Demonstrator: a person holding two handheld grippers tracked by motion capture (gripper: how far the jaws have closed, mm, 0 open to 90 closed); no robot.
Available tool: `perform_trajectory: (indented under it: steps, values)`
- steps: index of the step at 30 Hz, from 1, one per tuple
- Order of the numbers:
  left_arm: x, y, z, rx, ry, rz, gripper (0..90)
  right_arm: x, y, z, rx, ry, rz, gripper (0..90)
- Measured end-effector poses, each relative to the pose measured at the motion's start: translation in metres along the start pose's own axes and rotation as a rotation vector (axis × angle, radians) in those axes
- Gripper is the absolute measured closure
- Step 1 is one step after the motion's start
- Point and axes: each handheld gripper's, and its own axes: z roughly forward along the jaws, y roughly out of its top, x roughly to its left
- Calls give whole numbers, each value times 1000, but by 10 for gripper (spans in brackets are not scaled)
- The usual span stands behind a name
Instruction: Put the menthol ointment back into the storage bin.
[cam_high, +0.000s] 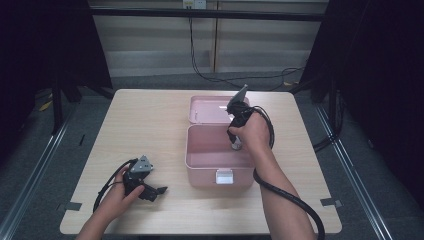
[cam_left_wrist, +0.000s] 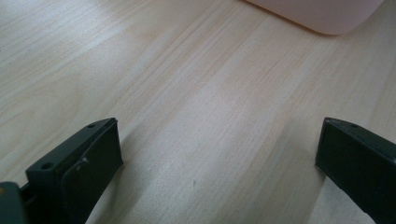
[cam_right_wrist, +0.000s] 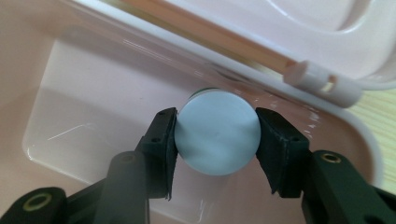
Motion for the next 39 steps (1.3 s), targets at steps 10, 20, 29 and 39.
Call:
perform_trajectory:
  steps: [10, 20, 29, 39]
  values:
    - [0, 0, 0, 0, 0, 0, 0, -2, -3, 11, -5, 3, 14, 507]
    - [0, 0, 0, 0, 1, 0, 0, 1, -6, 22, 0, 5, 19, 507]
    - [0, 0, 0, 0, 1, 0, 0, 3, -7, 28, -10, -9, 14, 506]
    - [0, 0, 0, 1, 1, 1, 0, 2, -8, 33, -15, -15, 1, 505]
